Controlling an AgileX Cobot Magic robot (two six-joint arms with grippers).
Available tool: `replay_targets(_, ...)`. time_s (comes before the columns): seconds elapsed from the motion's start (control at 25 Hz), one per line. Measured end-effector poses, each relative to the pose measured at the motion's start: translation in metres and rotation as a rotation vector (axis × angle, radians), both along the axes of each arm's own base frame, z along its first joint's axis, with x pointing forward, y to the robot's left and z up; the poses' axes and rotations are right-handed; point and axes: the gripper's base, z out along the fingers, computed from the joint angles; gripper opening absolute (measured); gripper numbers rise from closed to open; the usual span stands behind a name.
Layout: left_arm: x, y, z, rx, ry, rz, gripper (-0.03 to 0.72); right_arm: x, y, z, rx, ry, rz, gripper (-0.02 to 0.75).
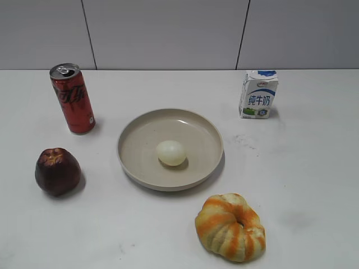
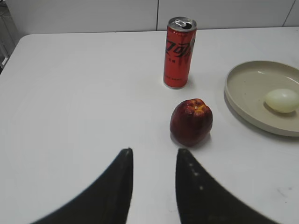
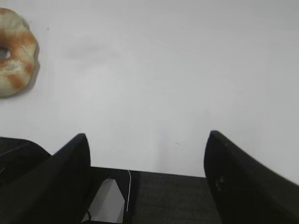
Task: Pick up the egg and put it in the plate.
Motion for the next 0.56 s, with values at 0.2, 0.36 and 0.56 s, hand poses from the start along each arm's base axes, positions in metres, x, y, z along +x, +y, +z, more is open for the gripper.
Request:
replay_targets(0.2,0.0,0.0,0.0,0.0,0.0,0.0,0.231,-0.028,-0.002,0.006,0.013,-0.14,-0.003,0.573)
replay_targets(0.36,0.0,0.0,0.0,0.0,0.0,0.0,0.231,-0.048,-0.003,0.013,0.023,-0.273,-0.004,0.573)
replay_targets(0.56,0.0,0.0,0.0,0.0,0.0,0.0,0.231,-0.072,-0.005,0.017,0.034,-0.429,-0.004,0.573)
